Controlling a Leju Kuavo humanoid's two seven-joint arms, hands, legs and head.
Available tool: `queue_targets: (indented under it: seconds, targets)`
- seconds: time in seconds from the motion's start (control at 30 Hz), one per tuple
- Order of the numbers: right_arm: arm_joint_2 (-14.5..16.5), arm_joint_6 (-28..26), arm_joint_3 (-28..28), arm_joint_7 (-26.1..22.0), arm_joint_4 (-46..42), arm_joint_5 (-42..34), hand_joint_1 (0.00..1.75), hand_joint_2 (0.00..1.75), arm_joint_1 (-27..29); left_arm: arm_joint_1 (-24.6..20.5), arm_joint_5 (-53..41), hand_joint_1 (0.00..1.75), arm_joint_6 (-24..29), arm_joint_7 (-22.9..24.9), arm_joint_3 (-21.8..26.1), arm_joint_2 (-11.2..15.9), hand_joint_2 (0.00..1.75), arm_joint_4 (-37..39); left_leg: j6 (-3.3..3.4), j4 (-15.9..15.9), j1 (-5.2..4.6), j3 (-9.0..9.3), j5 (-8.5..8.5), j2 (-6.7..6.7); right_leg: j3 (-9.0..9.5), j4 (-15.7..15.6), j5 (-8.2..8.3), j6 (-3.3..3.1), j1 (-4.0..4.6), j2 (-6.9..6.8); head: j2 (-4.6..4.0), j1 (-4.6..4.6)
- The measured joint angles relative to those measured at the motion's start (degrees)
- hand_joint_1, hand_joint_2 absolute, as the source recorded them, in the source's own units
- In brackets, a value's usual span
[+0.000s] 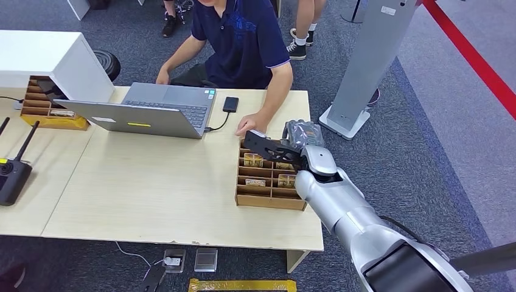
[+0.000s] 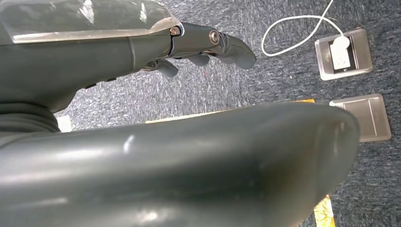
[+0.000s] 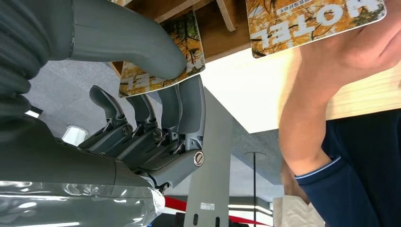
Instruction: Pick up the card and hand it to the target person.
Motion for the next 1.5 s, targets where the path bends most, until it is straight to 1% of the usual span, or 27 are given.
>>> queue_targets:
  seconds: [0.1,0.23,0.57,0.77,0.9,1.03,1.17,1.3,1.37,1.5]
  targets:
    - [0.1,0.0,0.0,-0.1,0.0,0.0,1.50,1.75,0.0,0.0,0.0,0.00,0.0,0.0,0.0,0.0,0.00,0.0,0.00,0.0,0.00,0.00,0.01,0.00,0.00,0.0,0.00,0.00,0.00,0.00,0.00,0.00]
    - [0.3,-0.5,0.0,-0.5,0.0,0.0,1.54,1.75,0.0,0.0,0.0,0.00,0.0,0.0,0.0,0.0,0.00,0.0,0.01,0.0,0.00,0.00,0.01,0.00,0.00,0.0,0.00,0.00,0.00,0.00,0.01,0.00]
    - [0.5,-3.2,-0.1,-3.7,-0.3,-0.7,1.54,1.75,-1.1,0.0,0.0,0.00,0.1,0.0,0.0,0.0,0.00,0.0,0.00,0.0,0.00,-0.01,0.01,0.00,0.00,0.0,0.00,0.00,0.00,0.00,0.01,0.00]
    - [0.4,-3.6,-0.5,-5.4,-2.0,-2.4,1.51,1.75,-3.1,0.1,0.0,0.00,0.0,0.0,0.0,0.0,0.00,0.0,0.00,0.0,0.00,0.00,0.02,0.00,0.00,0.0,0.00,0.00,0.00,0.00,0.01,0.00]
    - [0.0,-3.7,-1.1,-5.8,-4.2,-3.6,1.45,1.75,-3.7,0.1,0.0,0.00,0.1,0.0,0.1,0.0,0.00,0.0,0.00,0.0,0.00,0.00,0.02,0.00,-0.01,0.0,0.00,0.00,0.00,0.00,0.00,0.00]
    - [-1.3,-4.1,-2.0,-5.3,-8.1,-5.0,1.40,1.75,-3.8,0.2,0.0,0.00,0.1,-0.2,0.2,0.0,0.00,0.0,0.00,0.0,0.00,0.00,0.02,0.00,-0.02,0.0,0.00,0.00,0.00,0.00,0.00,-0.01]
    - [-3.5,-5.4,-3.1,-4.5,-13.0,-6.0,1.43,1.75,-3.8,0.3,0.0,0.00,0.1,-0.2,0.2,0.0,0.00,0.0,0.00,0.0,0.00,0.00,0.02,0.00,-0.02,0.0,0.01,0.00,0.00,0.00,0.01,0.01]
    - [-5.7,-6.9,-4.5,-4.4,-17.5,-6.3,1.41,1.75,-3.8,0.3,-0.7,0.00,-0.3,-0.4,0.2,0.0,0.00,0.0,0.00,0.0,0.00,0.00,0.02,0.00,-0.02,0.0,0.01,0.00,0.00,0.00,0.00,0.01]
    - [-6.5,-7.7,-5.1,-5.2,-19.0,-6.1,1.41,1.75,-3.8,0.3,-1.1,0.00,-0.7,-0.7,0.2,0.0,0.00,0.0,0.00,0.0,0.00,0.00,0.02,0.00,-0.02,0.0,0.01,0.00,0.00,0.01,0.00,0.01]
    - [-7.2,-9.7,-6.0,-8.7,-19.9,-5.6,1.39,1.75,-4.1,0.3,-1.8,0.00,-1.1,-1.4,0.2,0.0,0.00,0.0,0.00,0.0,0.00,0.00,0.02,0.00,-0.03,0.0,0.01,0.00,0.00,0.01,0.01,-0.01]
